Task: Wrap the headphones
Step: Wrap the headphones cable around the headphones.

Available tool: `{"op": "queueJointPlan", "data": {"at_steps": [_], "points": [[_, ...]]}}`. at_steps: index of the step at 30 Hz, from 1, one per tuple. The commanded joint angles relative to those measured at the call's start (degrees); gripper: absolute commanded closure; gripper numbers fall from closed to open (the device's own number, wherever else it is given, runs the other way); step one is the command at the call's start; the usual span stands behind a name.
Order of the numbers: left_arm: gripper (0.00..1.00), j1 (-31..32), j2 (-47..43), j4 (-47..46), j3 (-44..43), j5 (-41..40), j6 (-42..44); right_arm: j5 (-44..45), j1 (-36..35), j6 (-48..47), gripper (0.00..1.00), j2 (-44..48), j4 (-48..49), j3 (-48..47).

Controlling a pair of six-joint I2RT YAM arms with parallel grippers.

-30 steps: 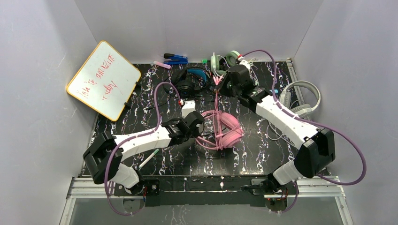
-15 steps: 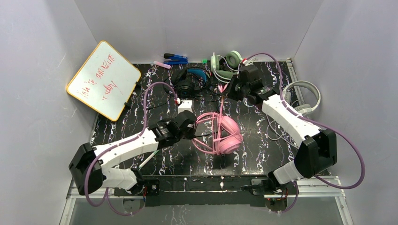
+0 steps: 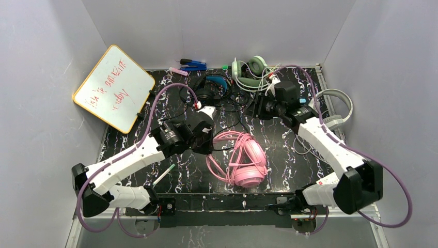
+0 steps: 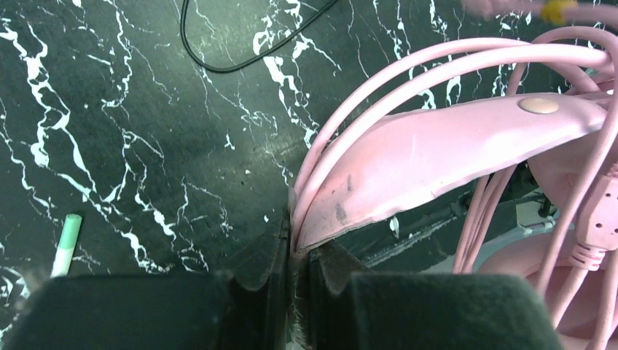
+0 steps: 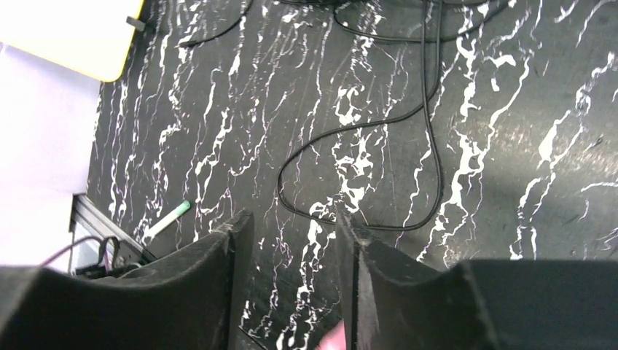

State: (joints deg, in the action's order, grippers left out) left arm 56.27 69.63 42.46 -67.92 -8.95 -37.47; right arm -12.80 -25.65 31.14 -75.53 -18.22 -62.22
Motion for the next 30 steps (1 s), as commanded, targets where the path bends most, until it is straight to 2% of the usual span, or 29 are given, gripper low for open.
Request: {"op": "queueJointPlan", "data": {"at_steps": [1, 5, 7, 17, 23, 27, 30], "points": [[1.00, 0.0, 0.1, 7.5, -6.1, 4.3, -1.3, -4.1, 0.5, -8.3, 0.41, 6.7, 5.8, 2.5], [1.00, 0.0, -0.3, 10.3, -8.1, 5.6, -0.3, -0.9, 0.5, -13.1, 0.22, 9.5, 4.7, 4.5], [1.00, 0.0, -0.9, 11.1, -8.4, 6.2, 0.8, -1.8, 0.5, -16.5, 0.17, 11.3, 5.5, 7.0], [1.00, 0.0, -4.8, 12.3, -7.9, 14.2, 8.3, -6.3, 0.4, -23.7, 0.13, 26.7, 14.1, 18.2], [1.00, 0.0, -8.9, 13.0, -4.9, 14.9, 9.4, -6.4, 0.5, -30.7, 0.09, 34.9, 17.8, 26.8], [1.00, 0.0, -12.1, 14.1, -4.8, 12.6, 9.9, -11.5, 0.5, -37.6, 0.09, 39.6, 17.7, 29.1], [1.00, 0.0, -14.3, 13.5, -5.4, 11.9, 8.9, -17.4, 0.5, -41.2, 0.12, 40.9, 15.7, 29.6]]}}
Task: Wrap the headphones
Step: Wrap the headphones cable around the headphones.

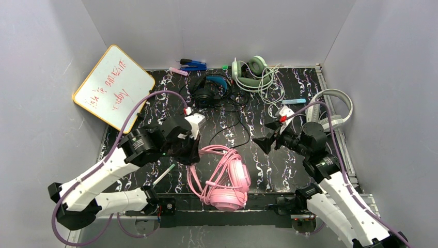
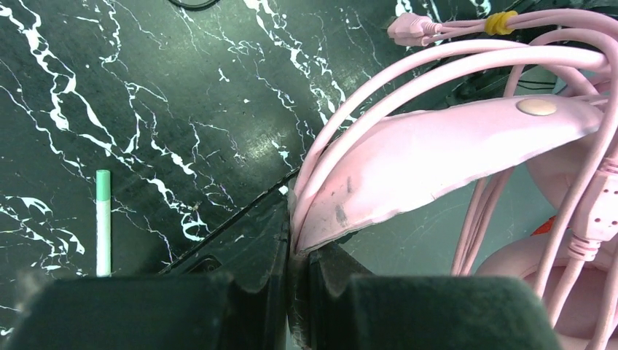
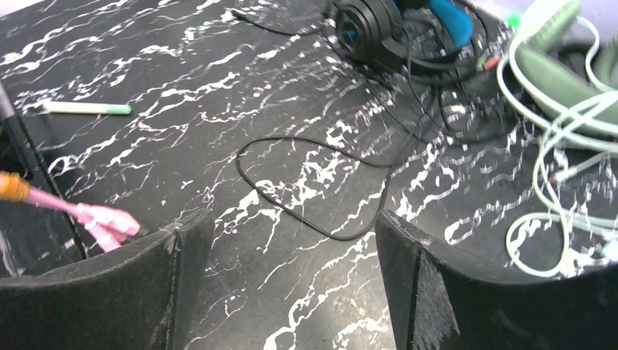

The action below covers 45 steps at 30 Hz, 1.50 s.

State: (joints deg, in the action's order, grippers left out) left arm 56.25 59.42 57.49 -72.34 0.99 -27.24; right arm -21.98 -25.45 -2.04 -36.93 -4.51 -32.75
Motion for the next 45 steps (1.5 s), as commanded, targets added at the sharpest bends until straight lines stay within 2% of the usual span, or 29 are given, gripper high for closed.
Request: {"op": "queueJointPlan", "data": {"at_steps": [1, 4, 8, 14, 27, 35, 39, 45], "points": [[1.00, 0.0, -4.4, -1.7, -1.3, 2.1, -1.6, -10.8, 0.3, -8.9, 0.14, 2.3, 1.0, 0.2], [1.00, 0.0, -4.3, -1.1, -2.7, 2.6, -2.1, -19.9, 0.3, -10.1, 0.19, 2.0, 0.1, 0.6], [1.00, 0.0, -3.9, -0.2, -4.6, 2.9, -2.1, -29.9, 0.3, -8.4, 0.28, 2.5, 6.6, 3.3], [1.00, 0.0, -2.3, 0.4, -8.1, 3.5, -2.8, -38.5, 0.2, -5.9, 0.30, 2.0, 12.6, 5.2], [1.00, 0.0, 0.5, -1.9, -9.1, 4.7, -4.4, -37.0, -1.0, 1.7, 0.31, -1.3, 24.6, 6.9], [1.00, 0.0, 1.2, -2.5, -9.1, 4.8, -5.1, -31.5, -8.8, 0.0, 0.32, -4.0, 23.4, 7.7], [1.00, 0.0, 1.4, -3.0, -9.0, 4.2, -5.4, -26.9, -13.7, -0.1, 0.37, -6.3, 24.5, 8.3], [1.00, 0.0, 1.3, -5.0, -7.1, 3.8, -7.1, -20.6, -15.3, 3.9, 0.56, -7.6, 29.8, 11.2]]}}
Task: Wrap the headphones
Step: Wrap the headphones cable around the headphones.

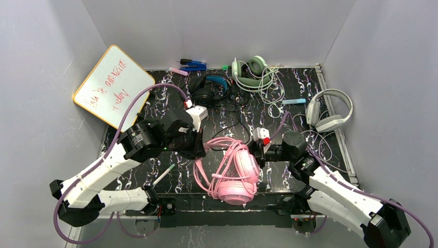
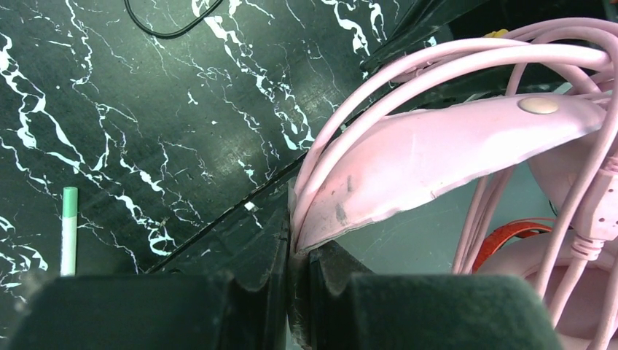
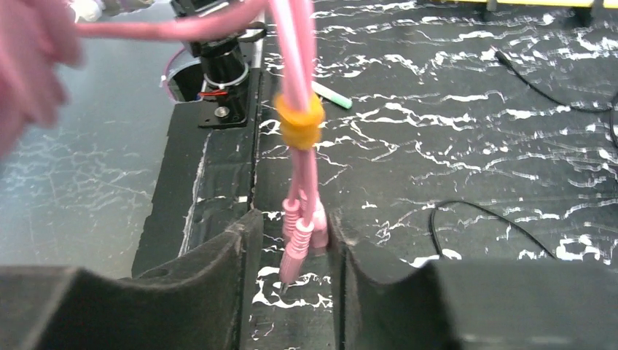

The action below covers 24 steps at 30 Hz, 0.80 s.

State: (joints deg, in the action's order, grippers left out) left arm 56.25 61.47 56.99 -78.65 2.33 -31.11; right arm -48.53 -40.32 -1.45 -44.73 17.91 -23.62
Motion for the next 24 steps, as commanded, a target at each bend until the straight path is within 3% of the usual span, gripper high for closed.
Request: {"op": "queueJointPlan", "data": {"at_steps": [1, 6, 13, 19, 24], "points": [[1.00, 0.0, -0.9, -4.8, -0.2, 2.3, -3.6, 7.1, -0.4, 5.1, 0.61, 0.3, 9.3, 2.9], [1.00, -0.1, -1.6, -5.4, 1.8, -3.4, -6.2, 9.8, -0.4, 15.9, 0.98, -1.9, 17.8, 5.4], [1.00, -3.7, -2.2, -8.7, 7.1, -6.4, -10.5, 14.2, -0.9, 29.1, 0.99, -9.3, 22.9, 5.3], [1.00, -18.7, -4.1, -17.7, 17.5, 5.6, -11.9, 20.2, -1.6, 40.0, 0.99, -15.5, 24.0, 5.7], [1.00, -22.1, -4.7, -21.7, 20.5, 8.0, -12.4, 23.6, -1.8, 51.0, 0.99, -21.7, 20.5, 3.9]]}}
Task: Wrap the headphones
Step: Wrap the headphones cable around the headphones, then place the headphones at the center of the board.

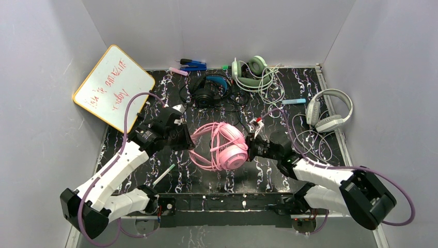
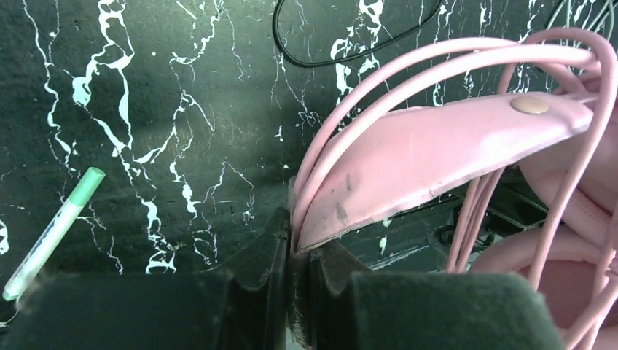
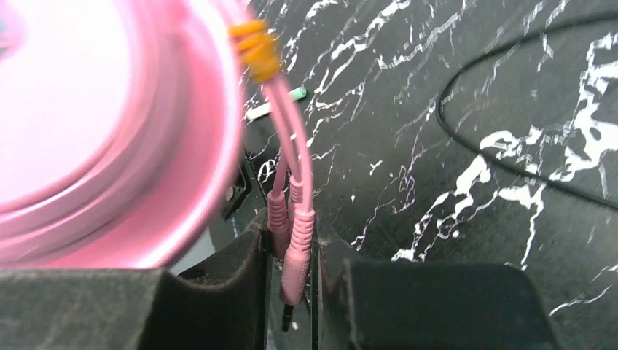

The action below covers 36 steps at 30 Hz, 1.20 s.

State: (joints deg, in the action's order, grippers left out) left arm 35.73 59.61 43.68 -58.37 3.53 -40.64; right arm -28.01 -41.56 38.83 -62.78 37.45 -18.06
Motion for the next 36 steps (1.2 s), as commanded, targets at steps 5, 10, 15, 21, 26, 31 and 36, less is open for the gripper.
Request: {"op": "queueJointPlan", "data": {"at_steps": [5, 10, 15, 21, 26, 31, 36], "points": [[1.00, -3.9, -4.9, -10.7, 2.7, 5.7, -5.0, -0.2, -2.4, 16.8, 0.99, -14.3, 1.5, -5.0], [1.00, -7.8, -7.9, -14.5, 8.8, 5.9, -7.6, 0.4, -6.0, 26.2, 0.99, -23.6, 12.8, -5.0], [1.00, -12.6, -10.3, -20.3, 15.7, 8.4, -11.9, 0.5, -8.1, 30.7, 0.99, -31.4, 11.2, -10.6], [1.00, -17.7, -12.4, -20.4, 19.0, 4.8, -12.1, 0.8, -9.3, 34.6, 0.99, -38.3, 5.4, -17.7], [1.00, -23.3, -14.3, -17.8, 20.0, 1.4, -12.8, 2.2, -10.0, 36.3, 0.99, -41.5, 2.4, -23.1], [1.00, -29.3, -11.3, -17.0, 21.8, 2.6, -12.7, 3.4, -12.5, 35.5, 0.99, -46.8, -4.2, -31.4], [1.00, -38.4, -9.7, -15.4, 21.0, 0.2, -8.0, 4.2, -13.6, 35.7, 0.99, -53.3, -6.9, -38.5]]}}
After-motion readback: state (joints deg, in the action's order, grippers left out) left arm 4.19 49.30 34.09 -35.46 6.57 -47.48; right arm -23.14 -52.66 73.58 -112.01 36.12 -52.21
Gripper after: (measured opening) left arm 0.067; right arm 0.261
